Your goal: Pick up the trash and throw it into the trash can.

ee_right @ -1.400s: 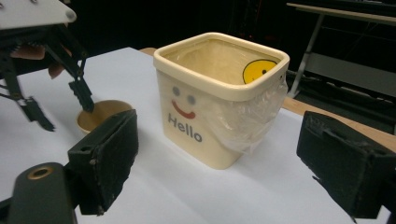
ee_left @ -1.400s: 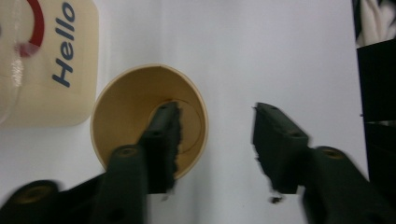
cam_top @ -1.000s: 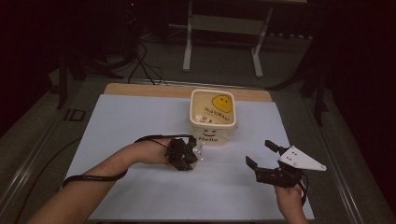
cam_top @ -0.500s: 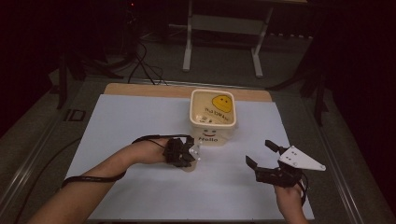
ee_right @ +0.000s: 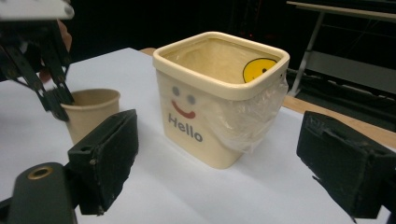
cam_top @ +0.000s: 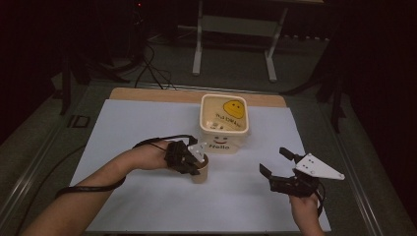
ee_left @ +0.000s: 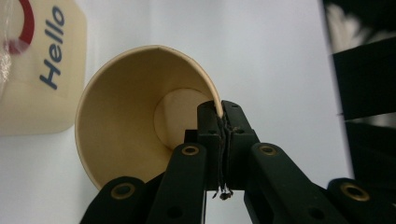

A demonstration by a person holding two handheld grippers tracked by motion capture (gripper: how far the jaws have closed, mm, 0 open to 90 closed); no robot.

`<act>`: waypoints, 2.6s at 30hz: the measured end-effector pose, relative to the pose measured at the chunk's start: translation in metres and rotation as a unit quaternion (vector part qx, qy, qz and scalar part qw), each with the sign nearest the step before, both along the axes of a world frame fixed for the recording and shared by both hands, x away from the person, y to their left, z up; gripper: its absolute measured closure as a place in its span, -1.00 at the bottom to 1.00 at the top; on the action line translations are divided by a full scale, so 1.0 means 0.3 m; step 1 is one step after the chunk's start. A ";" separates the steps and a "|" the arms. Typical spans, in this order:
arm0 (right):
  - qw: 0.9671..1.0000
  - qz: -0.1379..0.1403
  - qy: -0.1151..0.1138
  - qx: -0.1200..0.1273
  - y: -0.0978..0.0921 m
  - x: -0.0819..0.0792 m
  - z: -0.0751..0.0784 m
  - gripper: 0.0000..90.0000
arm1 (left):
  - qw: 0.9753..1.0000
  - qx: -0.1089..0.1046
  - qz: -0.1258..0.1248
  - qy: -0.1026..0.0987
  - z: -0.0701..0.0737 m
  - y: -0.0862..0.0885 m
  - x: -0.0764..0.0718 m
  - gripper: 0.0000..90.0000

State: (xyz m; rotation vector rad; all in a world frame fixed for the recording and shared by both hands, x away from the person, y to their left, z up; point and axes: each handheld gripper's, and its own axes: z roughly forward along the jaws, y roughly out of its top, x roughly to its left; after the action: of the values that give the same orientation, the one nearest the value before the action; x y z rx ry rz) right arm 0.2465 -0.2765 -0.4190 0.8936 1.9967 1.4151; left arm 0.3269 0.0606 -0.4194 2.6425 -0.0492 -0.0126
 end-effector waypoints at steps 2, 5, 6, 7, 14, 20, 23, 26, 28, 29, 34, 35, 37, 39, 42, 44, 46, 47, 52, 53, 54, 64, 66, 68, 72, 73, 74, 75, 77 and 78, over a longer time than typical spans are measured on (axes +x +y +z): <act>1.000 0.000 0.000 0.001 0.000 0.000 0.000 -0.71 | 1.000 -0.002 -0.001 -0.002 0.021 0.007 -0.003 0.98; 1.000 0.000 0.000 0.002 0.001 0.000 0.001 -0.72 | 1.000 -0.007 -0.001 -0.004 0.051 0.014 -0.010 0.98; 1.000 0.002 0.001 0.001 0.002 0.001 0.001 -0.71 | 1.000 -0.008 0.001 -0.006 0.061 0.016 -0.011 0.98; 1.000 0.001 0.000 0.001 0.003 0.001 0.000 -0.72 | 1.000 -0.007 -0.001 -0.001 0.069 0.017 -0.011 0.98; 1.000 0.000 0.002 0.005 0.002 0.001 0.001 -0.72 | 1.000 -0.018 0.003 -0.005 0.134 0.023 -0.015 0.98; 1.000 0.001 0.003 0.008 -0.002 0.001 0.003 -0.71 | 1.000 -0.021 0.000 -0.012 0.205 0.024 -0.014 0.98; 1.000 0.001 0.001 0.009 -0.002 0.001 0.004 -0.72 | 1.000 -0.019 -0.002 -0.013 0.225 0.021 -0.012 0.98; 1.000 0.001 -0.001 0.011 -0.003 0.000 0.005 -0.72 | 1.000 -0.023 -0.003 -0.017 0.265 0.017 -0.008 0.98; 1.000 0.002 -0.001 0.010 -0.003 0.000 0.006 -0.72 | 1.000 -0.021 -0.007 -0.014 0.282 0.014 -0.005 0.98; 1.000 0.002 0.000 0.011 -0.004 0.000 0.006 -0.72 | 1.000 -0.022 -0.005 -0.019 0.293 0.012 -0.004 0.98; 1.000 0.002 -0.001 0.011 -0.005 -0.002 0.007 -0.72 | 0.999 -0.024 -0.017 -0.030 0.347 0.006 -0.002 0.98; 1.000 0.001 -0.002 0.010 -0.005 -0.002 0.007 -0.72 | 0.999 -0.025 -0.015 -0.035 0.364 0.006 0.000 0.98; 1.000 0.000 -0.003 0.009 -0.005 -0.003 0.008 -0.72 | 0.999 -0.028 -0.014 -0.041 0.395 0.008 0.006 0.98; 1.000 0.001 -0.004 0.010 -0.005 -0.006 0.010 -0.72 | 0.999 -0.033 -0.010 -0.043 0.423 0.009 0.015 0.98; 1.000 0.001 -0.008 0.012 -0.005 -0.007 0.013 -0.72 | 0.998 -0.037 -0.007 -0.050 0.454 0.006 0.027 0.98; 1.000 0.000 -0.008 0.012 -0.006 -0.008 0.014 -0.72 | 0.998 -0.038 -0.004 -0.051 0.469 0.002 0.035 0.98; 1.000 0.001 -0.007 0.011 -0.006 -0.007 0.014 -0.72 | 0.998 -0.042 -0.003 -0.053 0.486 -0.006 0.043 0.98; 1.000 0.000 -0.008 0.009 -0.006 -0.007 0.013 -0.72 | 0.998 -0.041 -0.006 -0.056 0.492 -0.011 0.047 0.98; 1.000 0.001 -0.006 0.011 -0.006 -0.005 0.012 -0.72 | 0.998 -0.035 -0.010 -0.060 0.515 -0.041 0.064 0.98; 1.000 0.001 -0.007 0.009 -0.006 -0.006 0.012 -0.71 | 0.997 -0.034 -0.011 -0.065 0.520 -0.046 0.070 0.98; 1.000 0.002 -0.006 0.010 -0.006 -0.005 0.012 -0.71 | 0.997 -0.032 -0.010 -0.063 0.524 -0.051 0.076 0.98; 1.000 0.001 -0.004 0.012 -0.008 -0.005 0.010 -0.72 | 0.997 -0.039 0.003 -0.064 0.546 -0.082 0.141 0.98; 1.000 0.002 -0.004 0.011 -0.007 -0.005 0.010 -0.72 | 0.997 -0.037 0.005 -0.065 0.547 -0.090 0.156 0.98; 1.000 0.003 -0.004 0.011 -0.006 -0.005 0.010 -0.72 | 0.997 -0.036 0.005 -0.066 0.548 -0.100 0.169 0.98; 1.000 0.003 -0.004 0.009 -0.007 -0.005 0.009 -0.72 | 0.997 -0.035 0.010 -0.068 0.552 -0.116 0.196 0.98; 1.000 0.003 -0.004 0.009 -0.007 -0.005 0.009 -0.72 | 0.997 -0.035 0.010 -0.068 0.552 -0.116 0.196 0.98; 1.000 0.003 -0.004 0.009 -0.008 -0.005 0.009 -0.72 | 0.997 -0.033 0.012 -0.074 0.555 -0.122 0.210 0.98; 1.000 0.002 -0.003 0.011 -0.008 -0.007 0.009 -0.72 | 0.997 -0.033 0.014 -0.069 0.557 -0.125 0.221 0.98; 1.000 0.002 -0.003 0.011 -0.009 -0.008 0.010 -0.72 | 0.997 -0.030 0.016 -0.069 0.557 -0.130 0.235 0.98; 1.000 0.002 -0.002 0.012 -0.010 -0.008 0.010 -0.72 | 0.997 -0.029 0.016 -0.068 0.556 -0.132 0.244 0.97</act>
State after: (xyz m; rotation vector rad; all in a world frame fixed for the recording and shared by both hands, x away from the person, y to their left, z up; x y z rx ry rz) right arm 0.2441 -0.2793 -0.4160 0.8969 1.9836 1.4447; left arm 0.4001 0.0210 -0.2525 2.5826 -0.0514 0.1772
